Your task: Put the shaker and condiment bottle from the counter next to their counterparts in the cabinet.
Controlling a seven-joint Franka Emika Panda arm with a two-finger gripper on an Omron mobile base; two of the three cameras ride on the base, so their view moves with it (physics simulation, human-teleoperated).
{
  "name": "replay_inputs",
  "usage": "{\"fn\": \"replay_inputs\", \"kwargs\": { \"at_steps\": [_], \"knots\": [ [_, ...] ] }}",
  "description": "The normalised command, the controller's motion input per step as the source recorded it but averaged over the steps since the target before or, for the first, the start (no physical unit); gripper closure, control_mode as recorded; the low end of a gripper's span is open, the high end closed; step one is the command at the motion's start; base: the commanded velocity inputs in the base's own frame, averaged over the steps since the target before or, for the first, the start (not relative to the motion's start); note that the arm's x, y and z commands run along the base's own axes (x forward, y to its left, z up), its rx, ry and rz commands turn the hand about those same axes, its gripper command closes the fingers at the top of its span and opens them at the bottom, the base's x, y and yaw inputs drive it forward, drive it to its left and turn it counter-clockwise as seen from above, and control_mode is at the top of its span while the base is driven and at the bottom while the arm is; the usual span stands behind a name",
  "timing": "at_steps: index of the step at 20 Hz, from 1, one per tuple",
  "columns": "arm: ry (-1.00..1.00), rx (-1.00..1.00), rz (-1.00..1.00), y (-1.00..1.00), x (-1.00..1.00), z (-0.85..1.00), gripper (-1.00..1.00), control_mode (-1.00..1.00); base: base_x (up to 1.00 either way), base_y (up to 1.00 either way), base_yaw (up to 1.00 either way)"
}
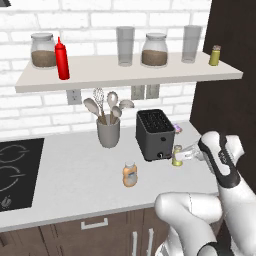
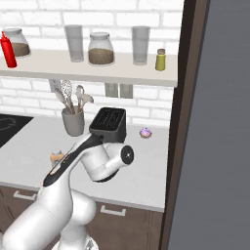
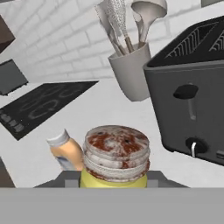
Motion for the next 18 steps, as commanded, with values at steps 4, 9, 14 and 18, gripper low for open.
{"fn": "replay_inputs", "kwargs": {
  "at_steps": [4,9,14,18],
  "knots": [
    [0.06,0.0,-0.08,0.0,-0.12,0.5,1.0,-1.0,0.0,0.0,0.0],
    [0.0,0.0,-0.13,0.0,-0.05,0.5,1.0,-1.0,0.0,0.0,0.0],
    [-0.03,0.0,-0.14,0.0,0.0,0.53,1.0,-1.0,0.0,0.0,0.0],
    [-0.15,0.0,-0.11,0.0,0.0,0.69,1.0,-1.0,0.0,0.0,0.0]
  ]
}}
